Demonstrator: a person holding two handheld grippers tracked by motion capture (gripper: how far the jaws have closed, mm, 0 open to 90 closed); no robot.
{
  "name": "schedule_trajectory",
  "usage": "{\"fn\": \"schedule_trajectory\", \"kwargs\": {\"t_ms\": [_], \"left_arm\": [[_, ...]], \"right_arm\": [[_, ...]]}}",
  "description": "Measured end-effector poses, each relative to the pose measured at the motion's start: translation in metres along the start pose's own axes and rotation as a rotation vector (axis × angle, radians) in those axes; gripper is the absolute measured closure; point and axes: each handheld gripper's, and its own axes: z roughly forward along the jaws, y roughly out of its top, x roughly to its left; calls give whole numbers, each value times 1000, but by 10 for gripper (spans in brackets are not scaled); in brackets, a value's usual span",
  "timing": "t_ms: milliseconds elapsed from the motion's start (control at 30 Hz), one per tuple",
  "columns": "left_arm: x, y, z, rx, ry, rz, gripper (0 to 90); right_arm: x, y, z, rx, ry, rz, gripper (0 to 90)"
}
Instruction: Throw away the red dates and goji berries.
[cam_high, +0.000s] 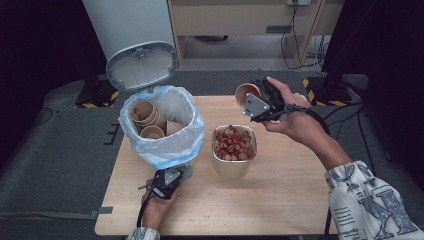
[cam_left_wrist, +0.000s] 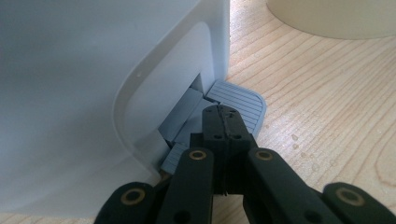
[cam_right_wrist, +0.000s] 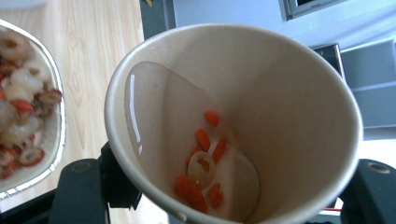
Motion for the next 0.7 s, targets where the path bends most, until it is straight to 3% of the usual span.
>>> {"fn": "schedule_trajectory", "kwargs": {"t_ms": [100,700], "left_arm": [[0,0,0,0,-1,0,897],[0,0,0,1,-2,-2,897]], "right_arm": [[1,2,-2,5,-3,-26,298],[-1,2,-4,10,1,-23,297]]}}
